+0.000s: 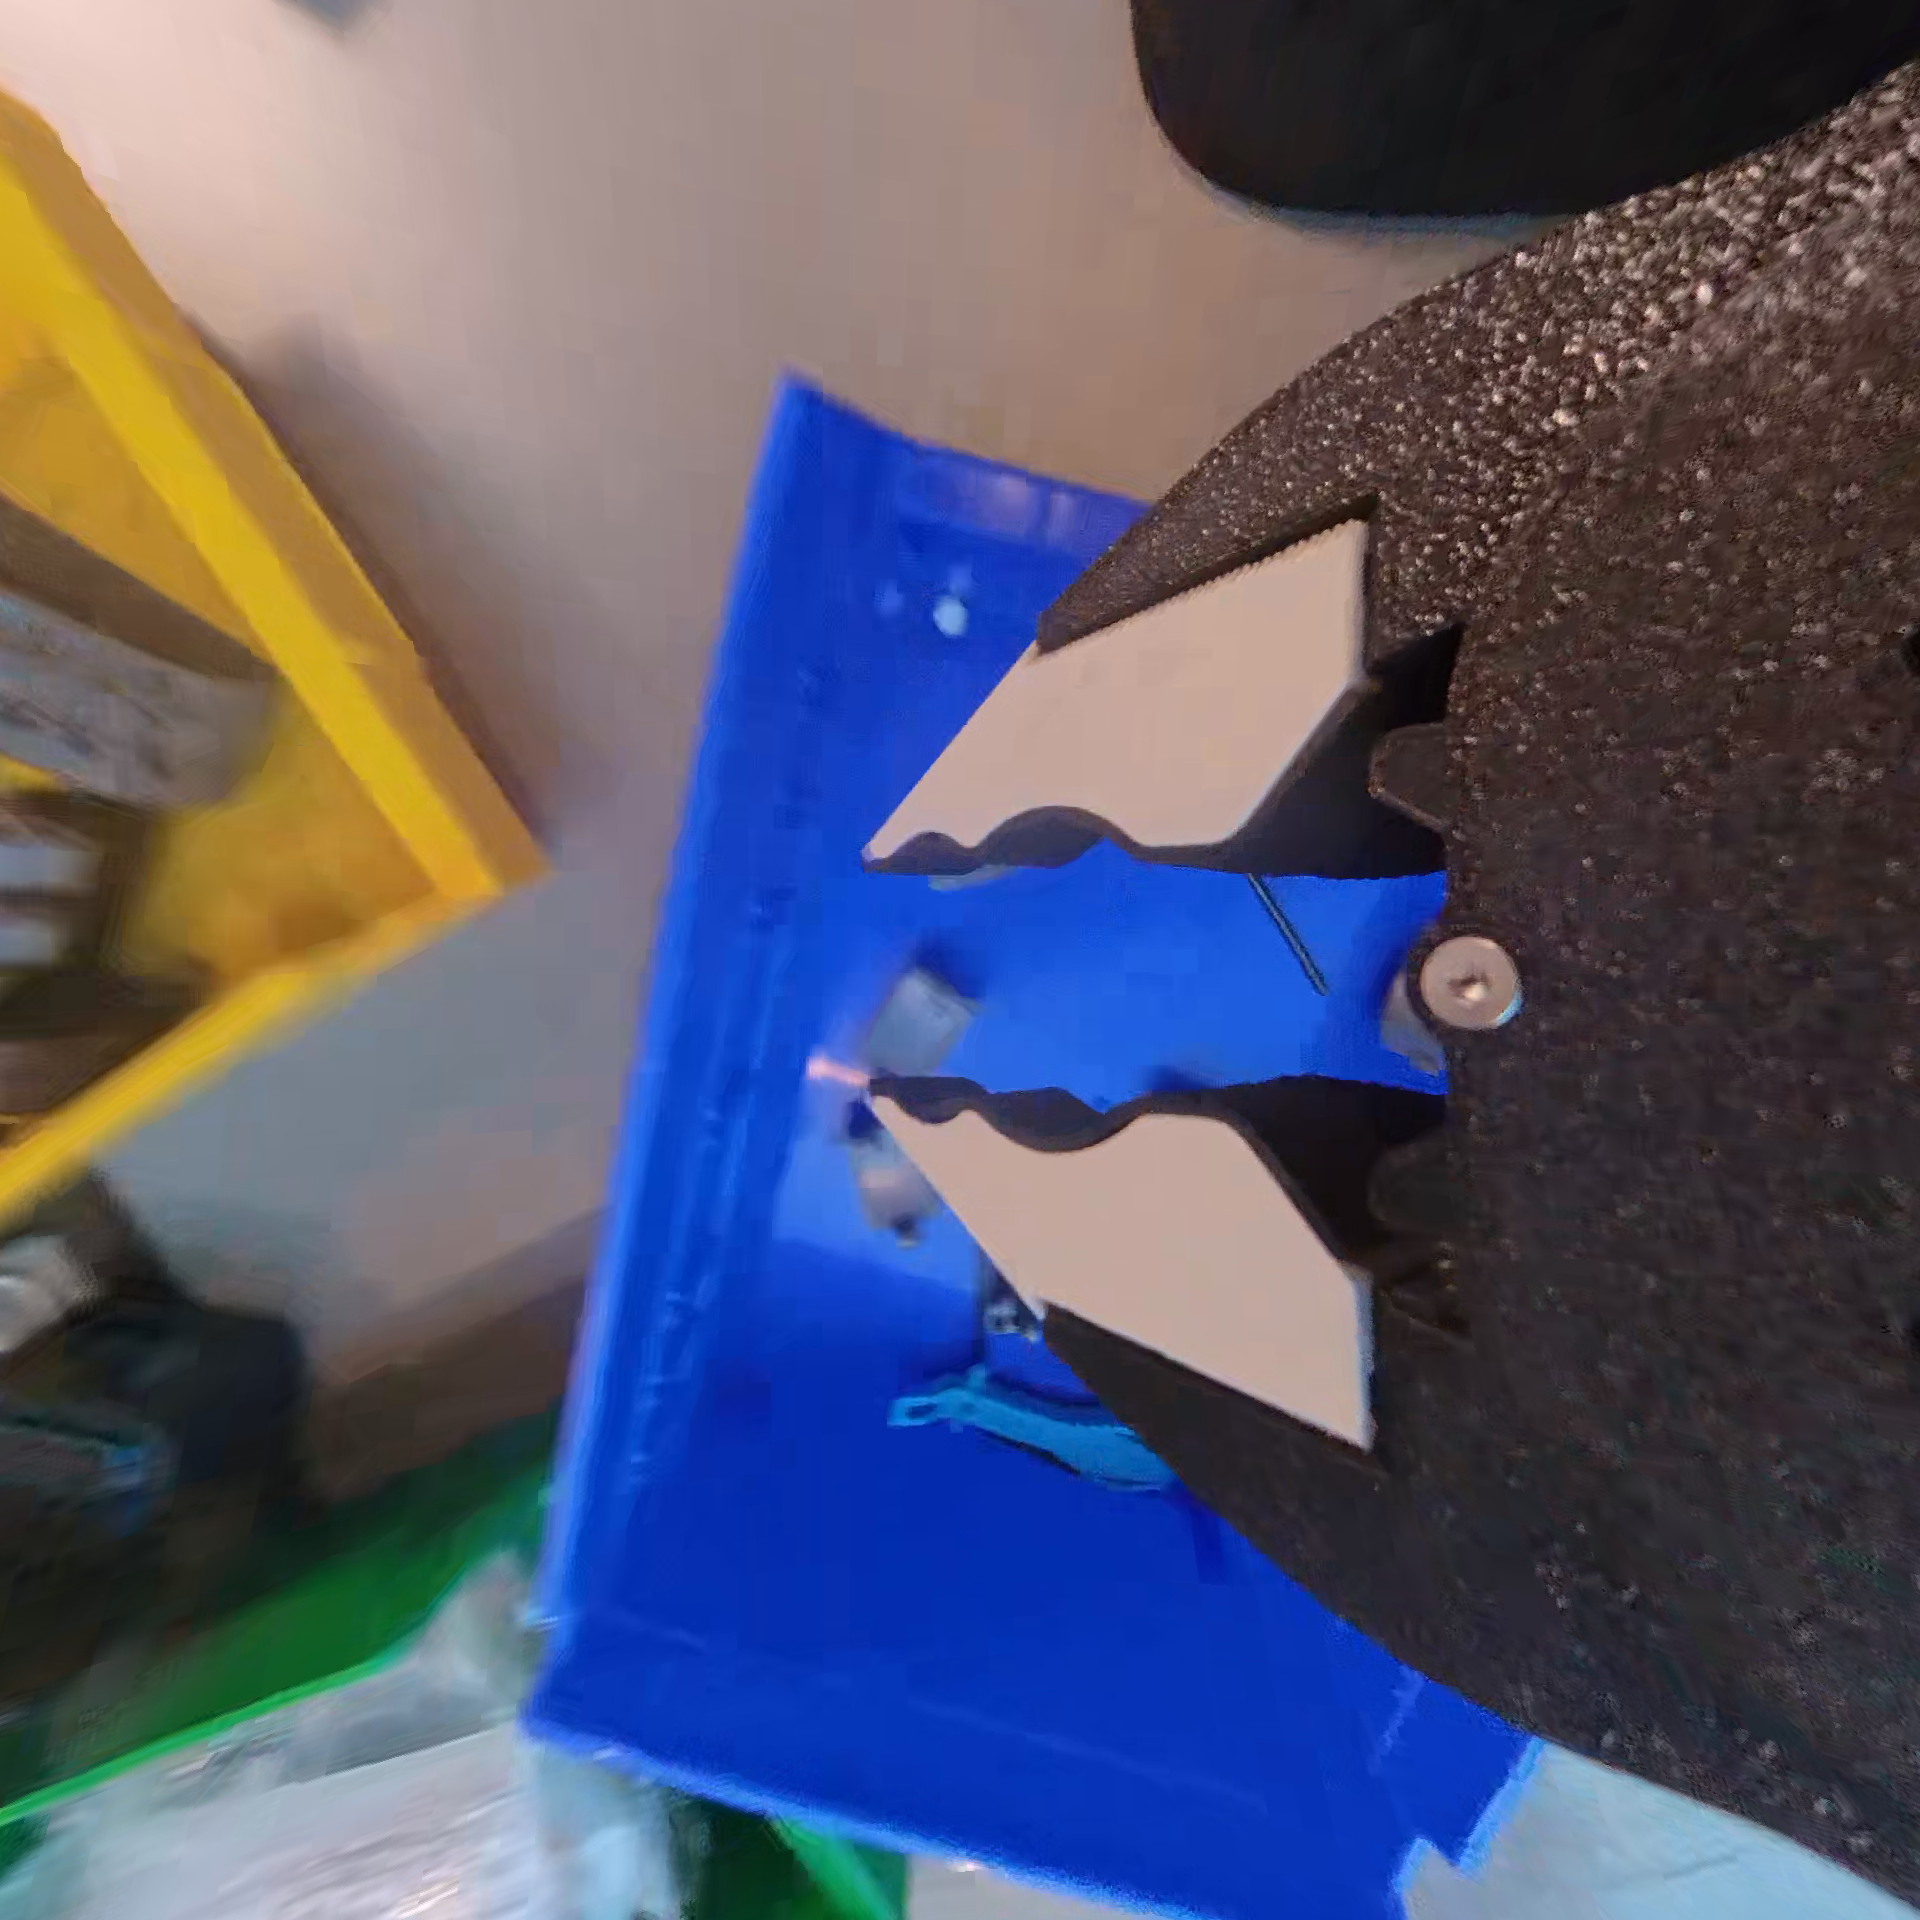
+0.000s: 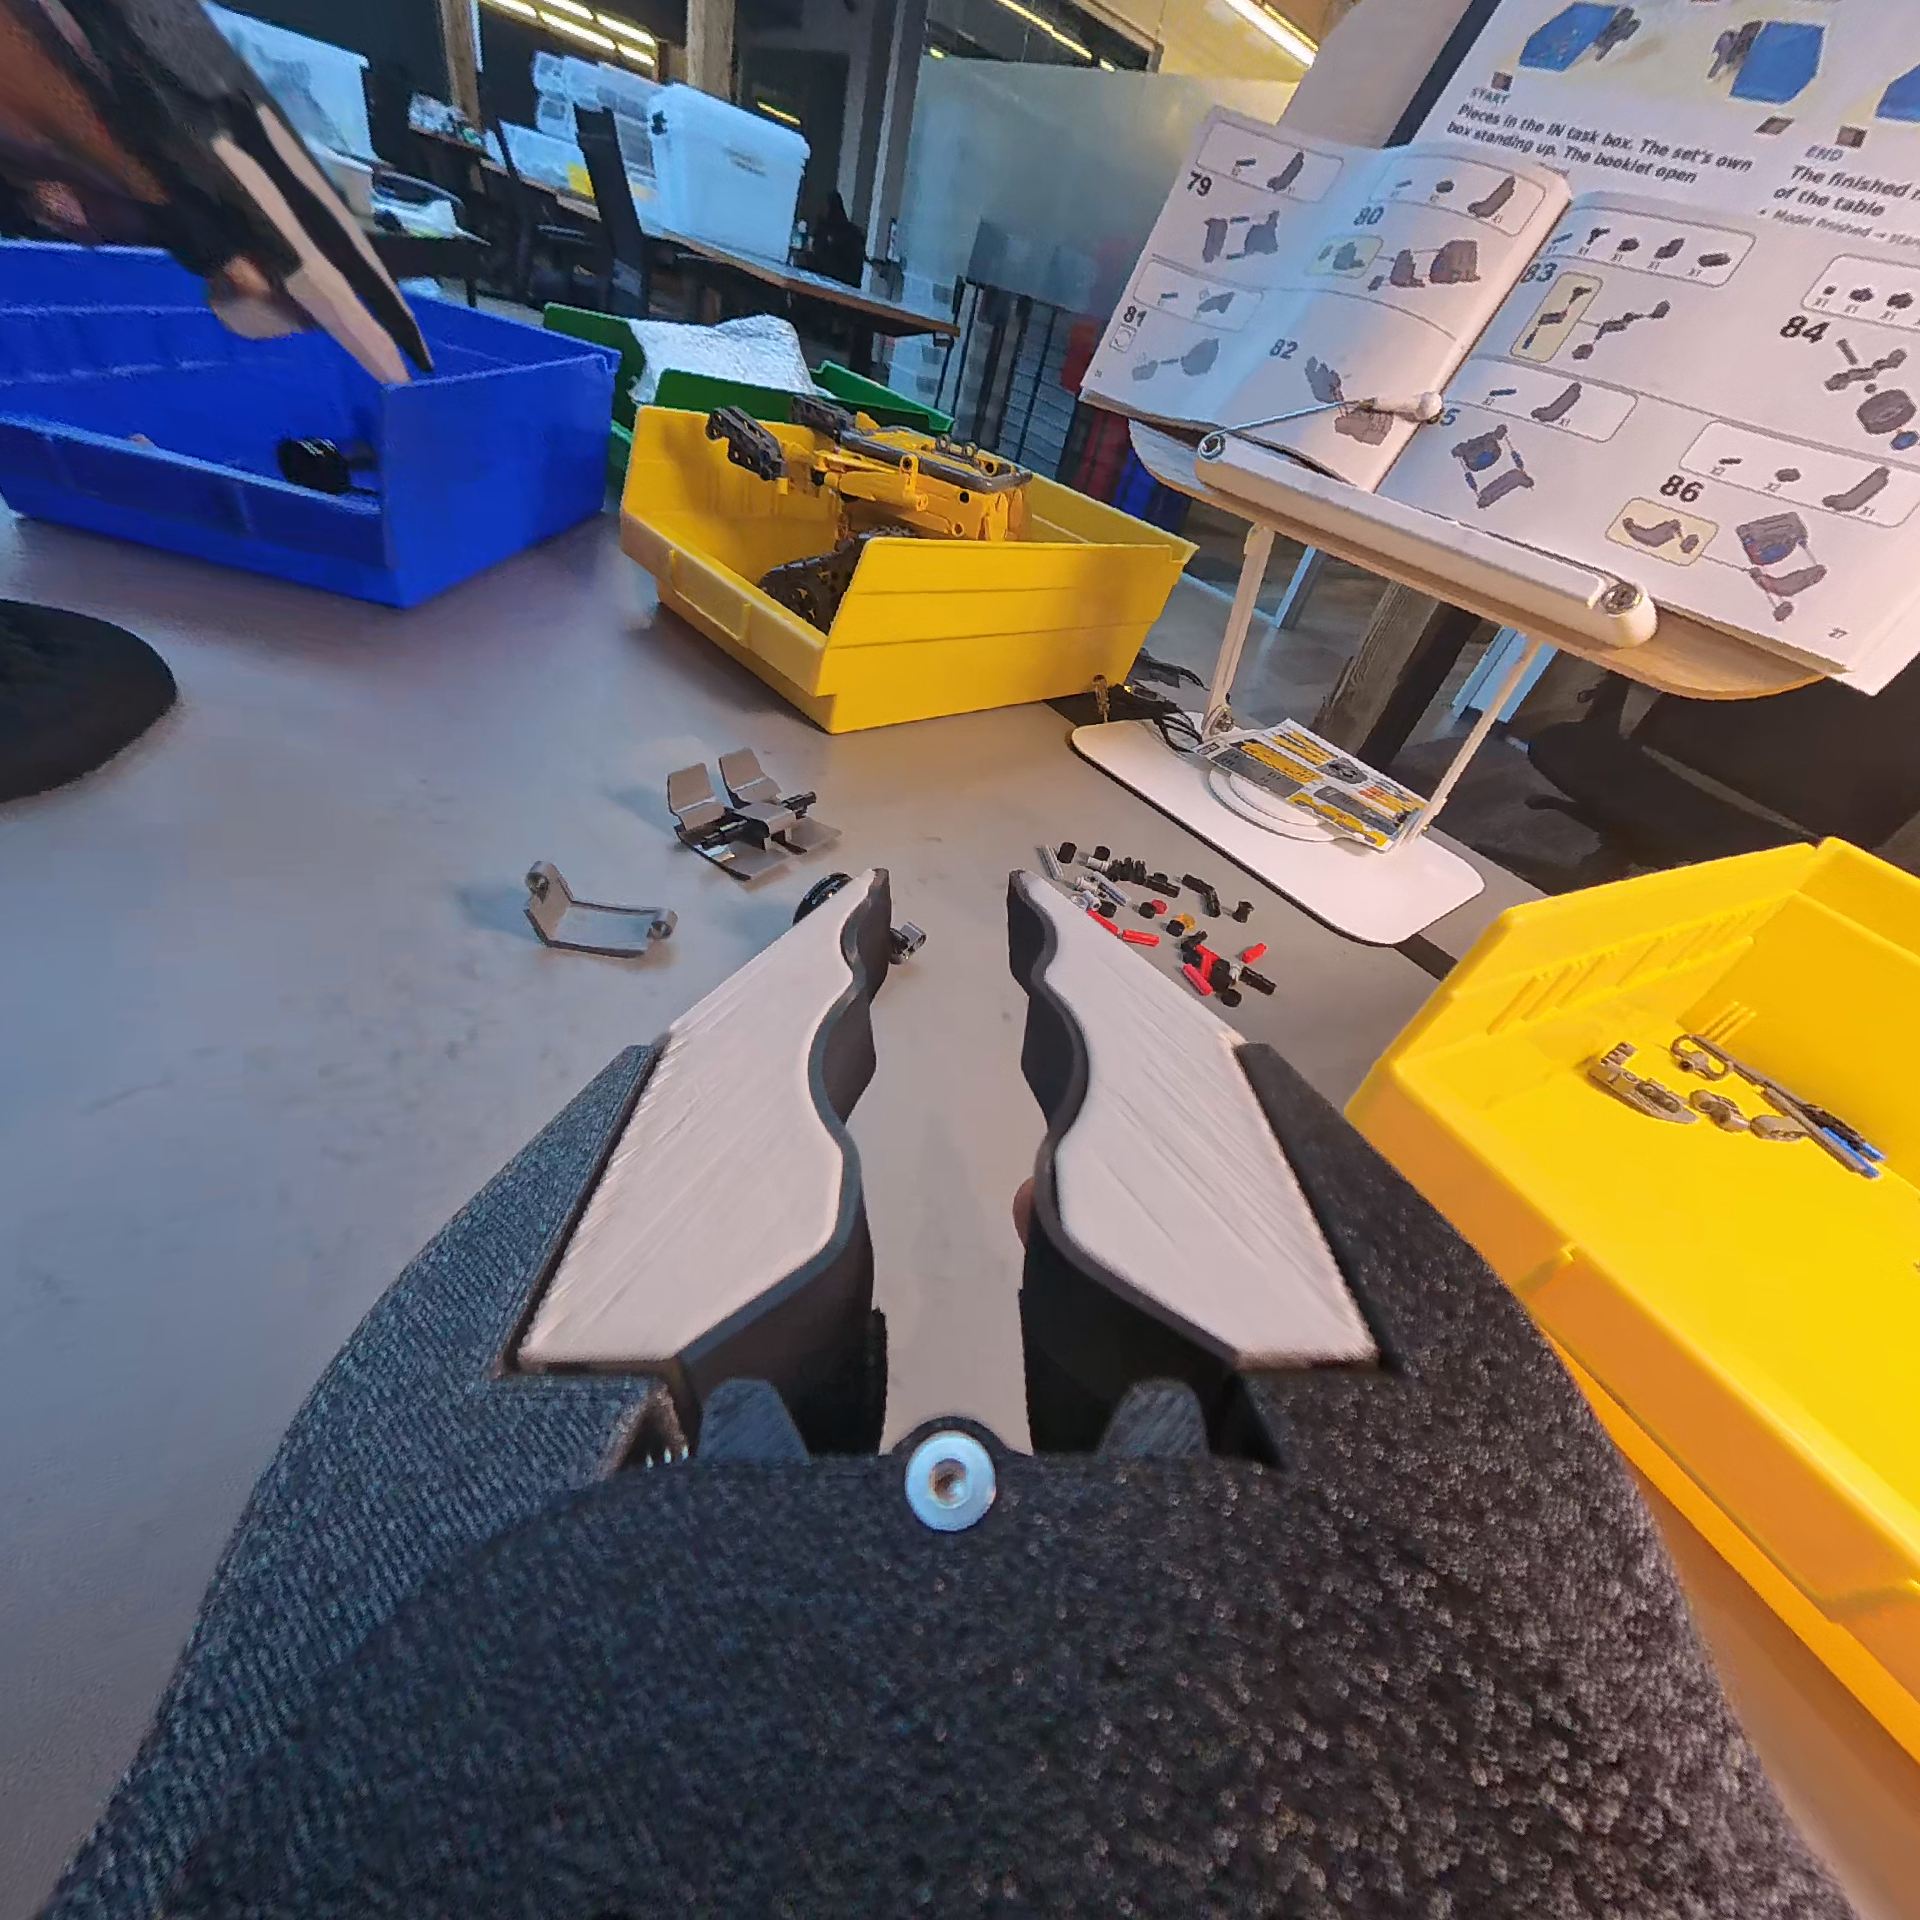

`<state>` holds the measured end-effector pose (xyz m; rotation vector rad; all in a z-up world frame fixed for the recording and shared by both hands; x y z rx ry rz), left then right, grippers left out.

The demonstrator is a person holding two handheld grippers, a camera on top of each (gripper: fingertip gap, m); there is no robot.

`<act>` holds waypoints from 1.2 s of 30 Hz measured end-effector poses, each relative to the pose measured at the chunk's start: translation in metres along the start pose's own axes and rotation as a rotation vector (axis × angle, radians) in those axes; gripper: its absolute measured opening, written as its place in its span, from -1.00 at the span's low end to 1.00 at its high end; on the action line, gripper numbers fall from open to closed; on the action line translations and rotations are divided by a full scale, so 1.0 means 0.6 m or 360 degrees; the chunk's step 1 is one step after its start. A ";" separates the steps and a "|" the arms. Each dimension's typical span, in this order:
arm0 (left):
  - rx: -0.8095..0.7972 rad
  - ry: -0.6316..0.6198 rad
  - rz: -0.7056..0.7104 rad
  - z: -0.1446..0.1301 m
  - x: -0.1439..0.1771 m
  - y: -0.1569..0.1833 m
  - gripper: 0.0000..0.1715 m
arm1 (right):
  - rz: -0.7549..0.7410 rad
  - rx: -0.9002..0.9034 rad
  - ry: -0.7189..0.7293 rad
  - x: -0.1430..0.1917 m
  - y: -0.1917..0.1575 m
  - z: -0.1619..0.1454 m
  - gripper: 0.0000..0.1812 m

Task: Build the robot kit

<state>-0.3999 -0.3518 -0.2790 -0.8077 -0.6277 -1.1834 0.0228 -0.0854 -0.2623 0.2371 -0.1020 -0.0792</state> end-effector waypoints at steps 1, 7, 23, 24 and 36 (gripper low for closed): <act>0.0016 -0.0101 0.0004 -0.022 -0.010 -0.017 -0.51 | 0.0000 -0.0001 0.0002 0.000 0.000 0.001 -0.75; -0.0026 -0.0442 0.0021 -0.094 -0.065 -0.069 -0.45 | -0.0008 -0.0013 -0.0010 -0.001 0.001 -0.003 -0.75; 0.0001 -0.0736 -0.0368 -0.108 -0.103 -0.055 -1.00 | -0.0022 0.0037 -0.0041 0.000 0.004 -0.007 -0.75; 0.0012 -0.0727 -0.0372 -0.108 -0.104 -0.055 -1.00 | -0.0023 0.0040 -0.0043 0.001 0.004 -0.008 -0.75; 0.0135 -0.0686 -0.0040 -0.099 -0.076 -0.149 -0.63 | -0.0026 0.0041 -0.0067 -0.003 0.002 -0.014 -0.75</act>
Point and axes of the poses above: each gripper's, where its closed fingertips meet, x back along the fingers, z out of its top, y = z × x across the jaws, the point moved 2 cm from there along x, back along the fingers, and after that the axes turned 1 degree about y, right-handed, at the moved point
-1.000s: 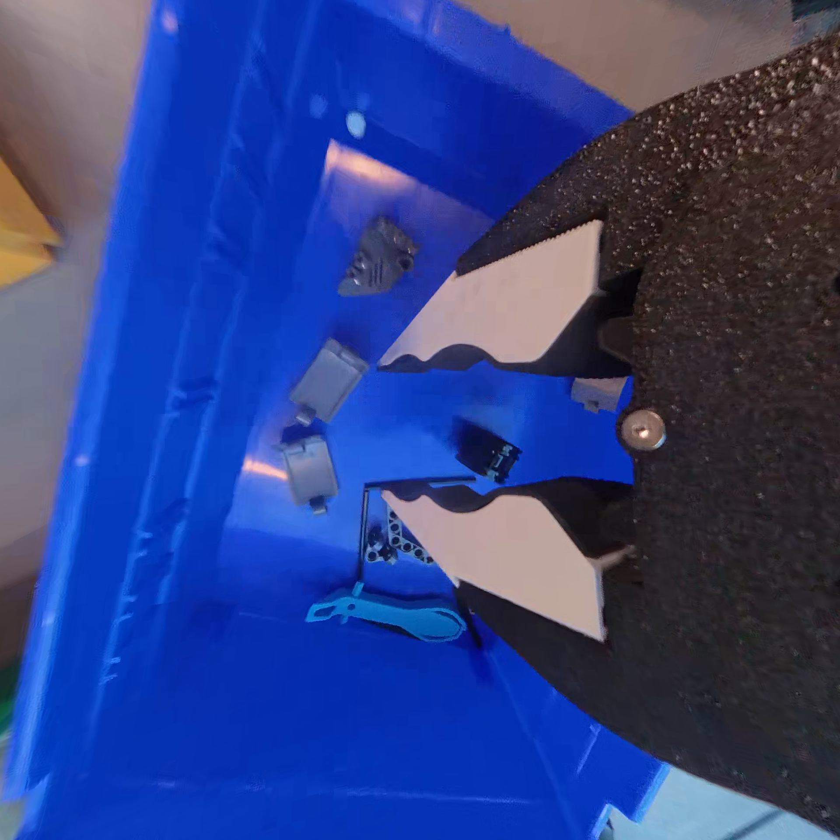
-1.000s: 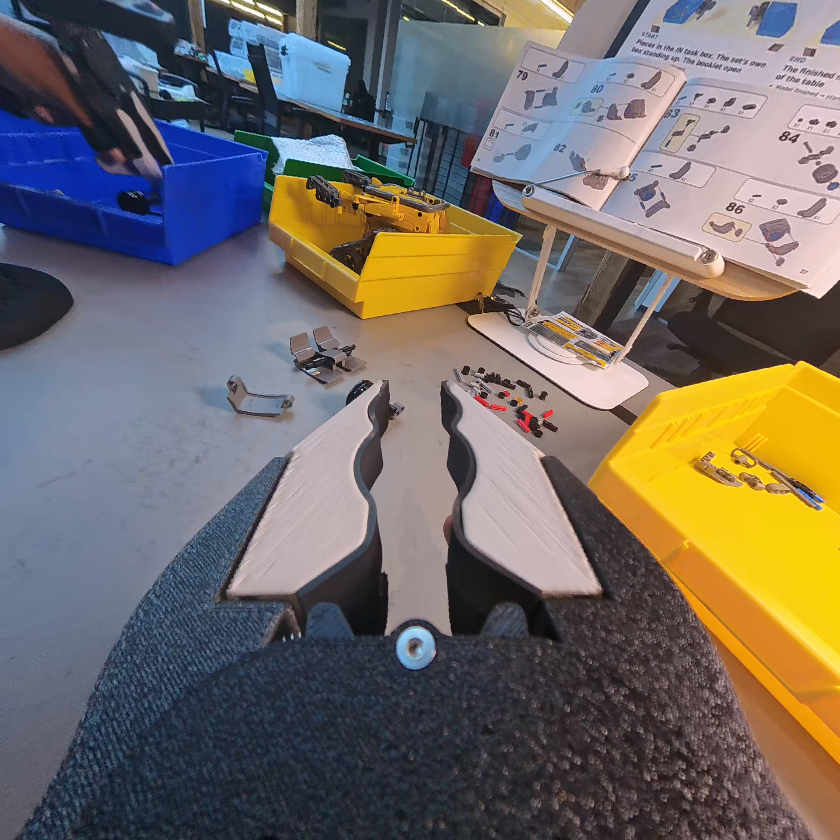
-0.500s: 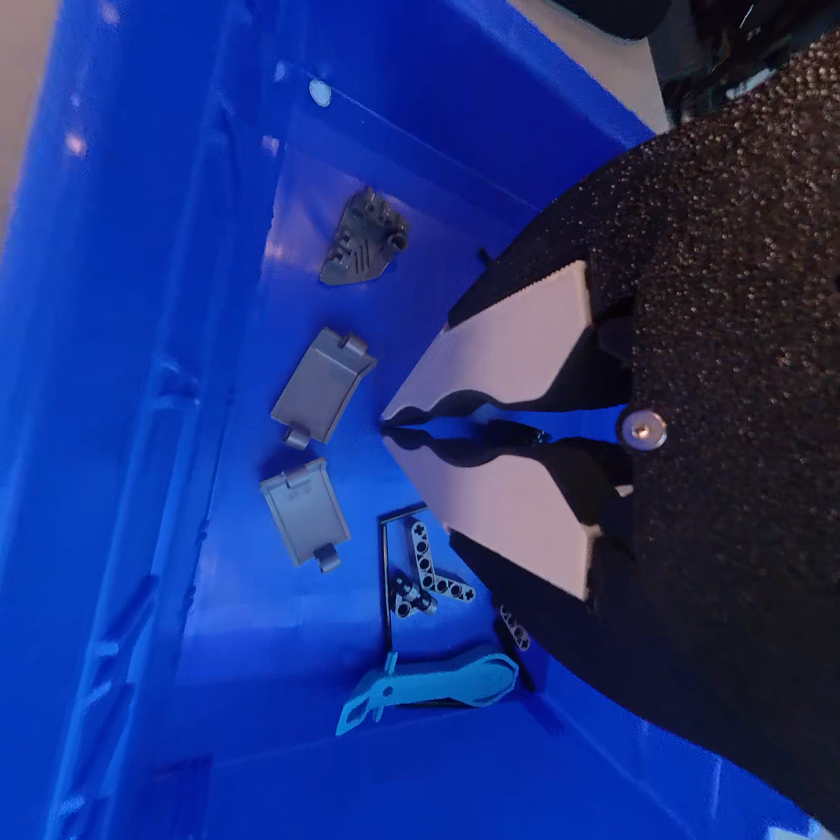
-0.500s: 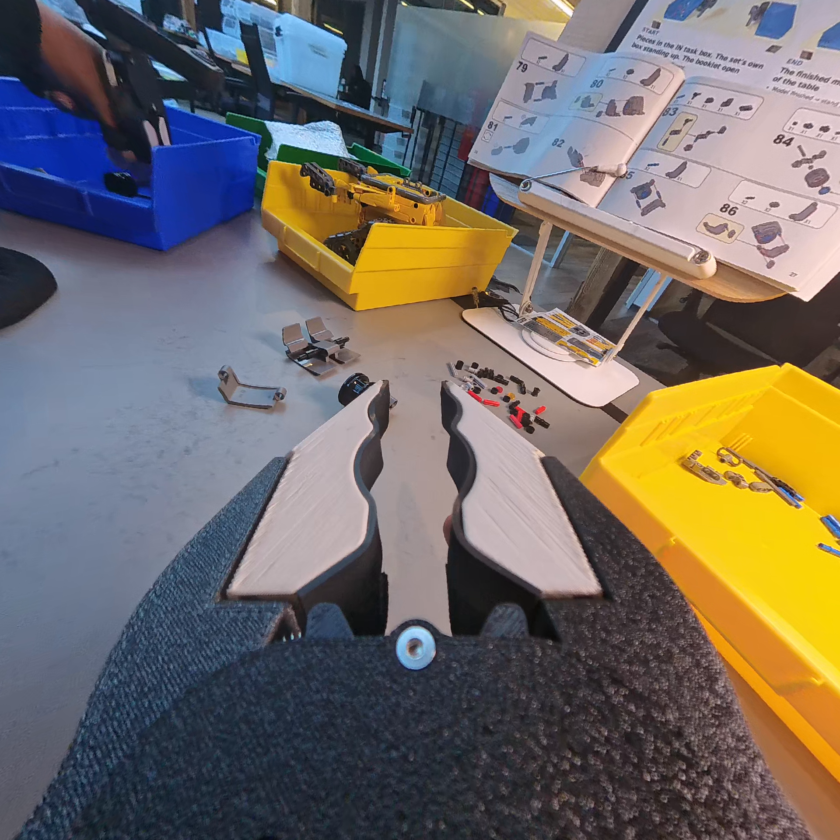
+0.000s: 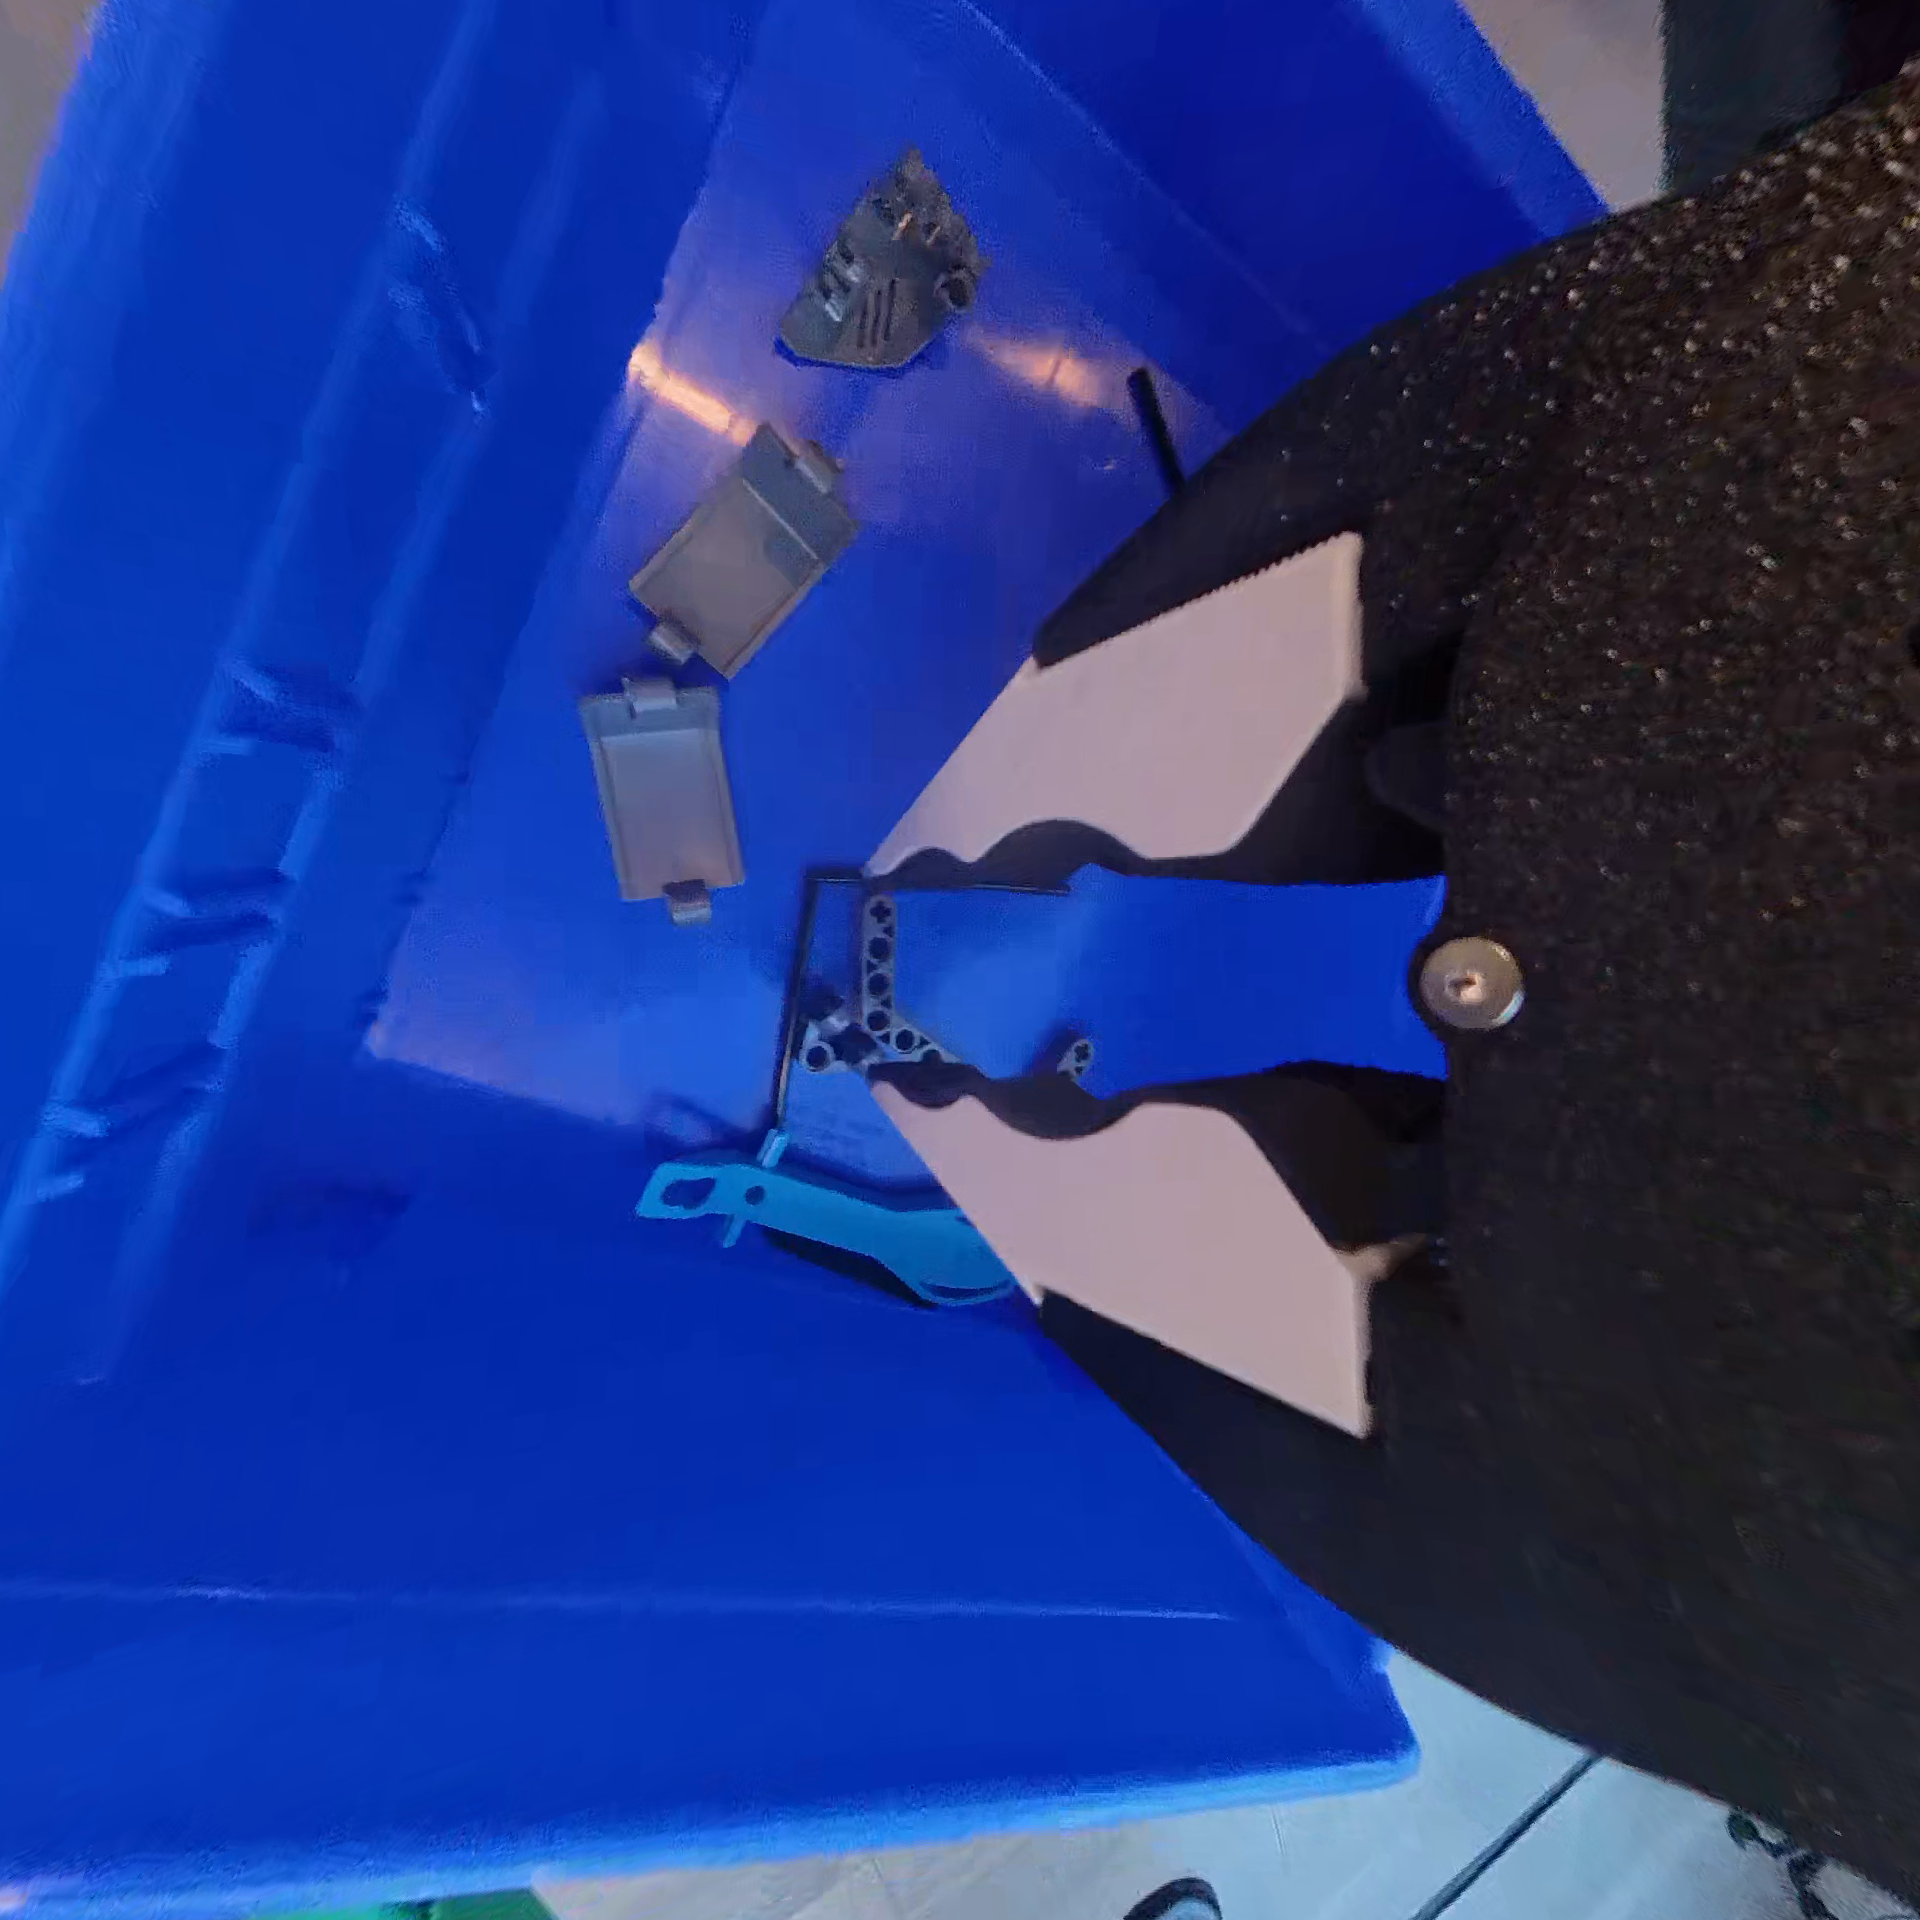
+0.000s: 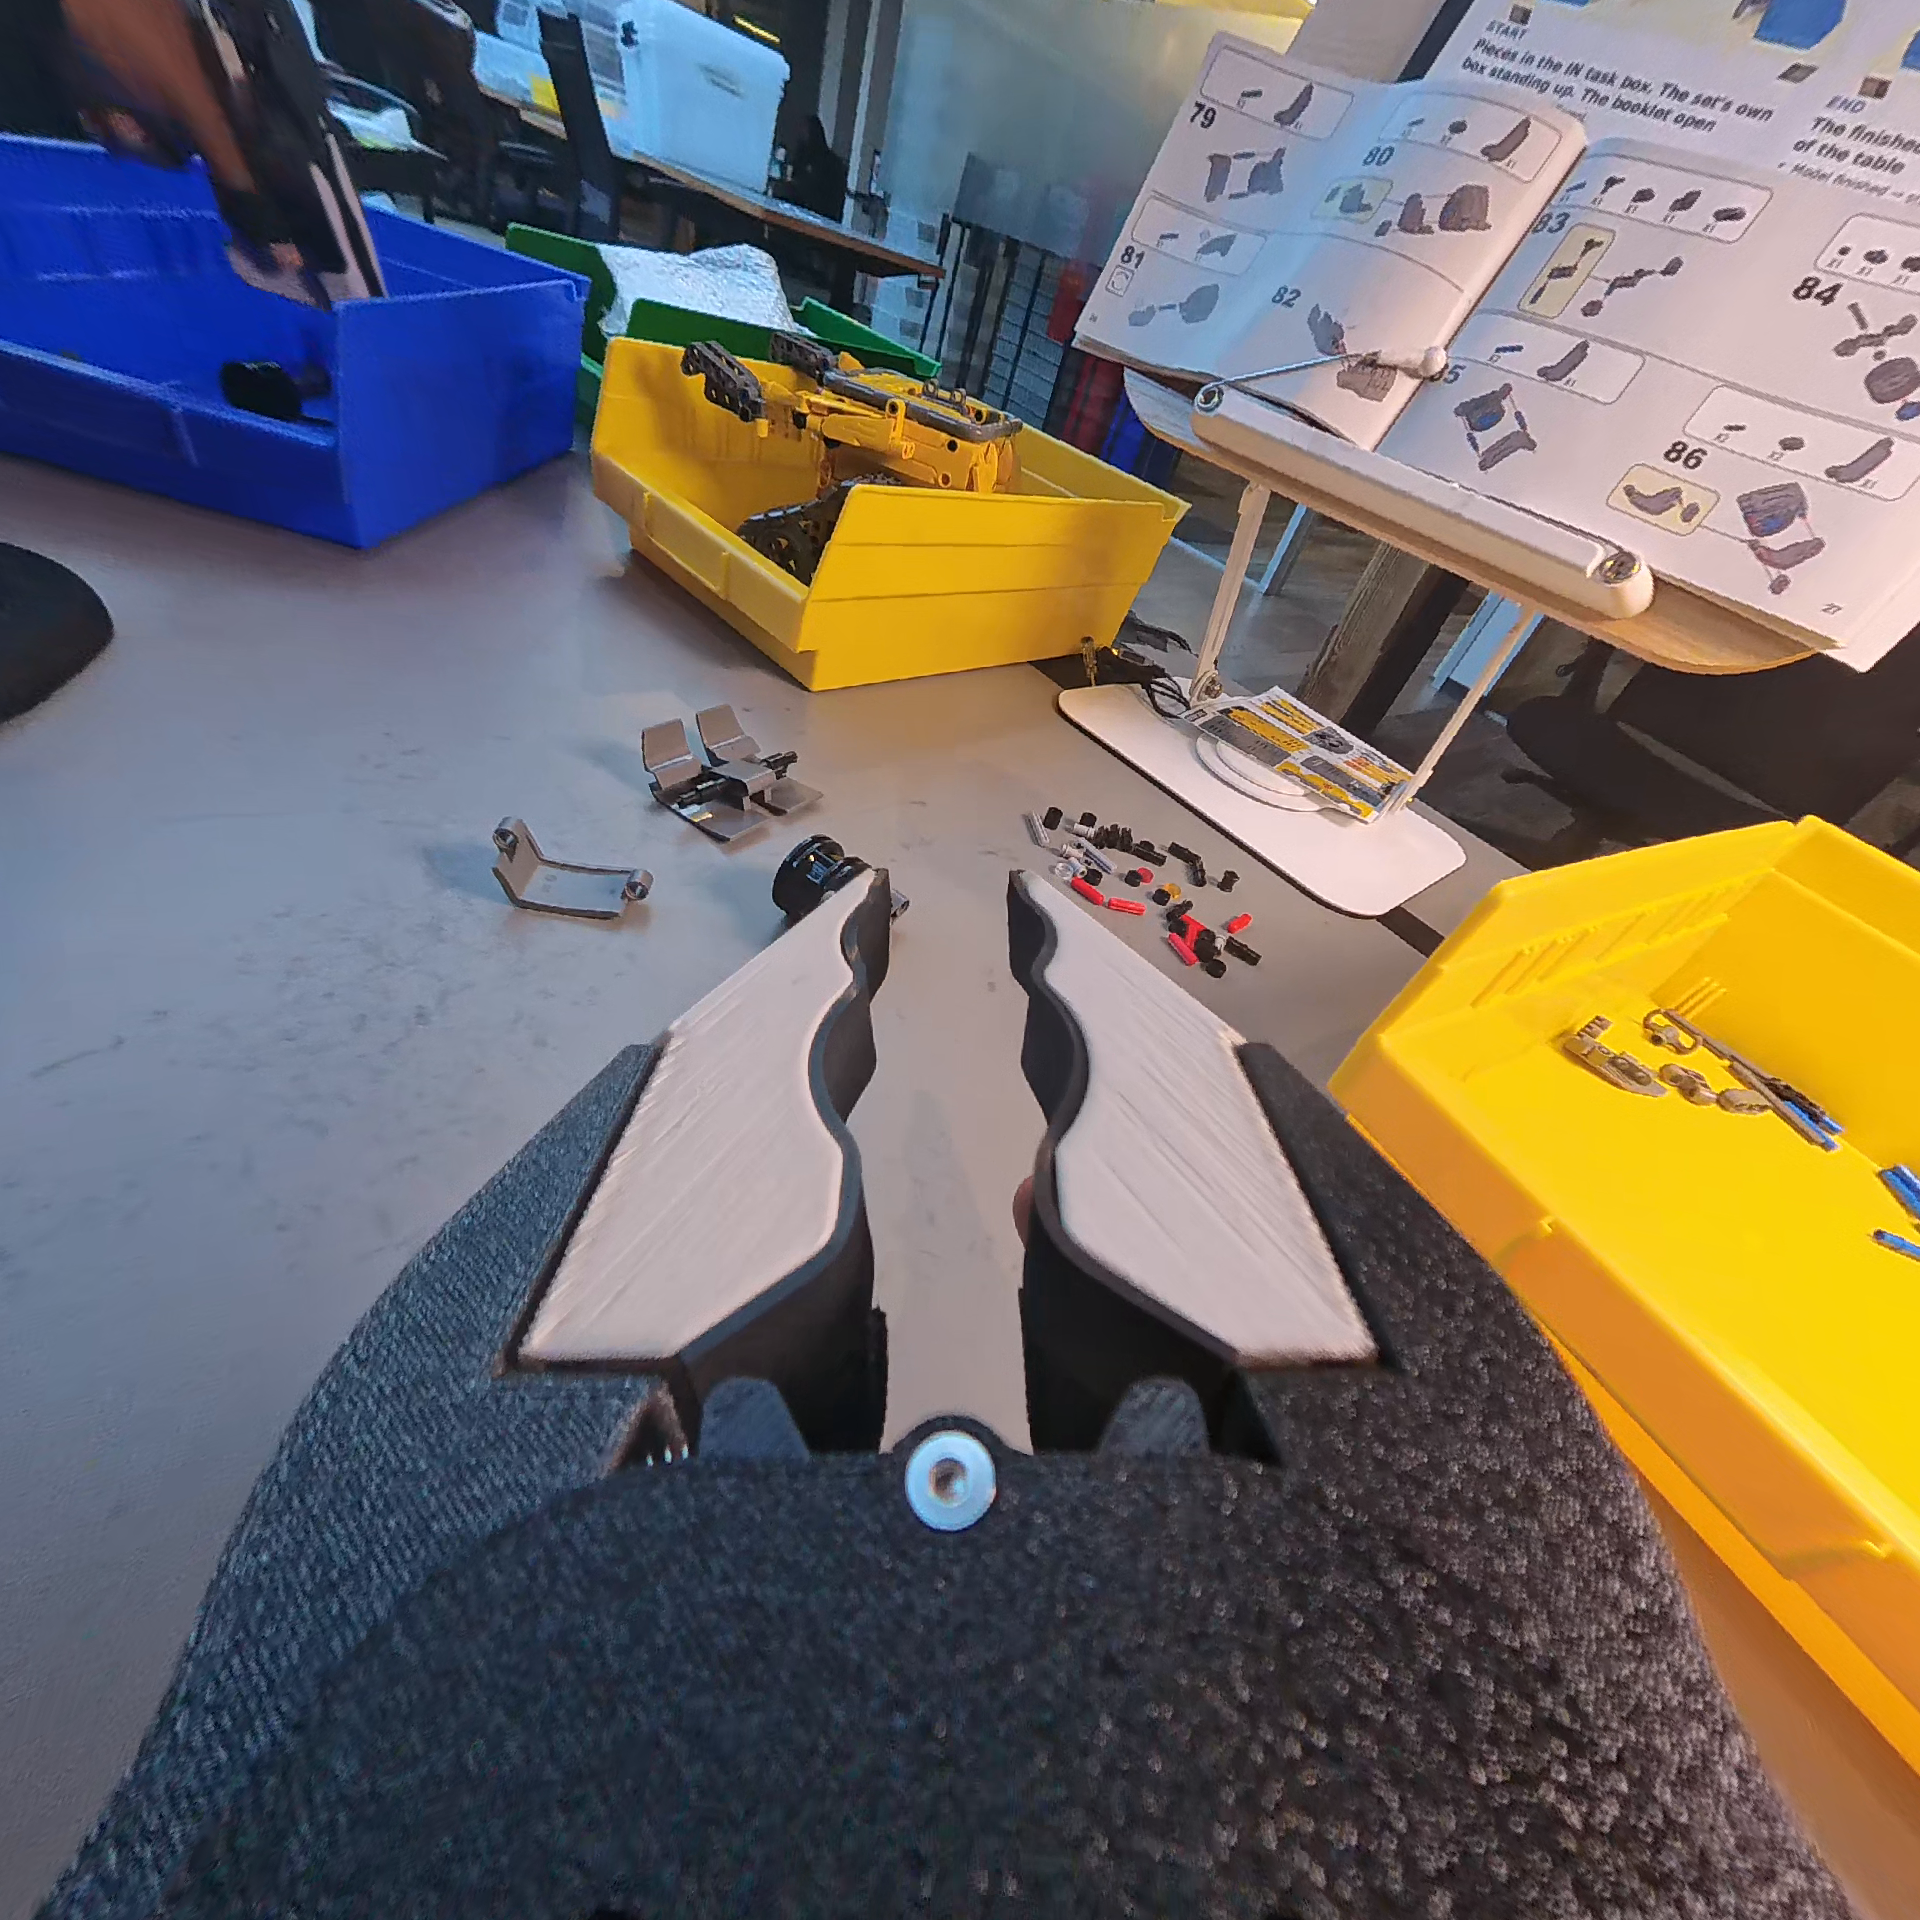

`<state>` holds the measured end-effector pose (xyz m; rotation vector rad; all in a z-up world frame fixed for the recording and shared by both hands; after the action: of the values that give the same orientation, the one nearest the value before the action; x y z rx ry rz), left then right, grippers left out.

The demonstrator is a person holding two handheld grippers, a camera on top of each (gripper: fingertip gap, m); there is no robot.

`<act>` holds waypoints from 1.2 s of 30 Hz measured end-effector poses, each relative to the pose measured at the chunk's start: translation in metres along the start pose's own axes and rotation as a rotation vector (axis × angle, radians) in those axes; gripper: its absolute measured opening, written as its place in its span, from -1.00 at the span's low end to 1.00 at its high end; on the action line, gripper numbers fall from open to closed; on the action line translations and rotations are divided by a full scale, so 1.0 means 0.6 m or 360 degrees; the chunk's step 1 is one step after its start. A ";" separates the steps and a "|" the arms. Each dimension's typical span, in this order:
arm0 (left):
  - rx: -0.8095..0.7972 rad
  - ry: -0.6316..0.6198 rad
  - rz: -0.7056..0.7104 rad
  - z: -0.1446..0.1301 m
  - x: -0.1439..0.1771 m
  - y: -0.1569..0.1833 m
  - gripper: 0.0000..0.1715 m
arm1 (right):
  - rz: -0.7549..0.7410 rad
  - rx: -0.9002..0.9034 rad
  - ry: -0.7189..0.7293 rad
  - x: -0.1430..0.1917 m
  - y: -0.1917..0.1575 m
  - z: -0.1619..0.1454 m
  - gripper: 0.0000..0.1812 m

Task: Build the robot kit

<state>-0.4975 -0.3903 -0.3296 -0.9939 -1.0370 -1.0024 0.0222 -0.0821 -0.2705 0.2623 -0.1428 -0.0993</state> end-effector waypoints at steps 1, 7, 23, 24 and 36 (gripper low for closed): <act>0.0002 -0.0044 -0.0038 -0.008 0.000 0.001 -0.56 | 0.0001 -0.0001 -0.0003 0.000 0.000 -0.001 -0.75; -0.0004 -0.0296 -0.0271 -0.046 -0.029 0.032 -0.54 | 0.0004 0.0004 -0.0025 -0.002 0.000 -0.006 -0.75; -0.0078 0.0015 0.0187 0.020 0.031 -0.031 -0.72 | 0.0007 0.0021 -0.0045 -0.002 0.000 -0.009 -0.75; -0.0065 0.0138 0.0220 0.036 0.052 -0.032 -0.69 | 0.0007 0.0022 -0.0045 -0.002 0.000 -0.009 -0.75; -0.0274 0.1798 -0.0821 0.193 0.211 0.458 -0.27 | -0.0005 -0.0007 -0.0068 -0.009 -0.001 -0.020 -0.75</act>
<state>-0.2318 -0.2360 -0.2272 -0.1439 -0.2287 -1.7895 0.0187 -0.0790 -0.2827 0.2558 -0.1848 -0.1086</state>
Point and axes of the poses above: each gripper's, where its closed fingertips meet, x back along the fingers, z out of its top, y = z × x across the jaws, the point moved 2 cm from there along x, back along the fingers, and after that the axes turned 1 degree about y, right-handed, at the moved point
